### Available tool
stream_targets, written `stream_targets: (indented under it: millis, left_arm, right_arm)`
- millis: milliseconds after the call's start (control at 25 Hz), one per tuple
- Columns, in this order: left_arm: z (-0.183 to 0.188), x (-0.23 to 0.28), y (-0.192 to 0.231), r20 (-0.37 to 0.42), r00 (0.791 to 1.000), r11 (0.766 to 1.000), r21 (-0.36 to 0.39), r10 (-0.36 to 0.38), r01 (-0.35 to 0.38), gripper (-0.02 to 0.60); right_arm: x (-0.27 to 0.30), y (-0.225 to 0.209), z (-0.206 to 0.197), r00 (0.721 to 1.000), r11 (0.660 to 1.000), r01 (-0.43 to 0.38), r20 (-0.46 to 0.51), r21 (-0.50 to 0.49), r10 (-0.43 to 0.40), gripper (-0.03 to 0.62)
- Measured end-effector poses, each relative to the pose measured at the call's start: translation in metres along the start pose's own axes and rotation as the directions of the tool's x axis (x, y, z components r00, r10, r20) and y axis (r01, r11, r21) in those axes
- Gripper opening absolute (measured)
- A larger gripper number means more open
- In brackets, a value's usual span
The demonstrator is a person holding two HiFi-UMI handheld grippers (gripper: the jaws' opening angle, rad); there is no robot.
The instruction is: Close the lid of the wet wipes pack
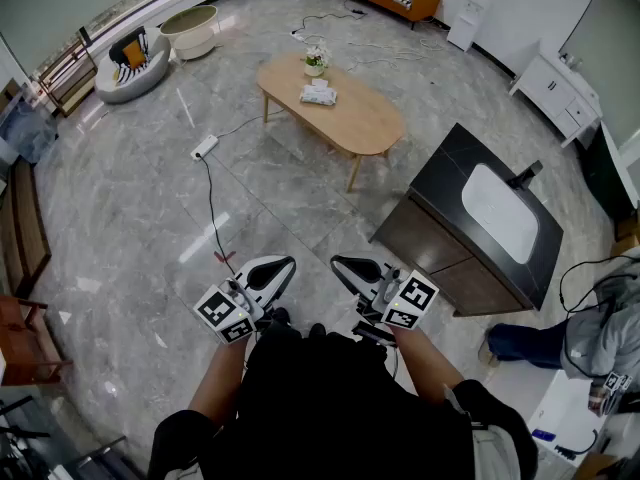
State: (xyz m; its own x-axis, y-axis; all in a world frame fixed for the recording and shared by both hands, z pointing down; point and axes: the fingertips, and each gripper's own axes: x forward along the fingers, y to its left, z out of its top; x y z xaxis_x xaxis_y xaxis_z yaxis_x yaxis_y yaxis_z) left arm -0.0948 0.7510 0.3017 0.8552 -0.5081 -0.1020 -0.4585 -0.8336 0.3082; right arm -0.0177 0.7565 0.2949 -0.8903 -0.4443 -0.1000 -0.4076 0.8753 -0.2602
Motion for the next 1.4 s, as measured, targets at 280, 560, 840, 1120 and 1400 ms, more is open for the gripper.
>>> stream_targets:
  millis: [280,560,840,1120,1400]
  left_arm:
    - [-0.002,-0.003,-0.001,-0.003,1.000,1.000,-0.008,0.008,-0.008,0.017]
    - [-0.003,-0.007,-0.004,-0.010,1.000,1.000,-0.007,0.012,-0.012,0.017]
    - [-0.002,-0.003,-0.008,-0.010,1.000,1.000,-0.003,0.008,-0.008,0.017]
    - [-0.001,-0.001,-0.017,-0.001,1.000,1.000,-0.015,0.012,-0.012,0.017]
    - [-0.006,-0.006,-0.019,-0.012,1.000,0.999,-0.025,0.020,-0.021,0.017]
  right_arm:
    - [0.001,0.000,0.000,1.000,1.000,-0.001,-0.006,-0.004,0.001,0.011]
    - [0.000,0.001,0.002,1.000,1.000,-0.004,0.011,0.011,0.004,0.011]
    - [-0.006,-0.002,0.001,1.000,1.000,0.015,0.002,0.017,-0.015,0.011]
    - [-0.017,-0.001,0.001,1.000,0.999,0.014,0.012,0.028,-0.015,0.011]
    - [-0.024,-0.003,-0.004,0.999,0.998,0.031,0.020,0.047,-0.032,0.011]
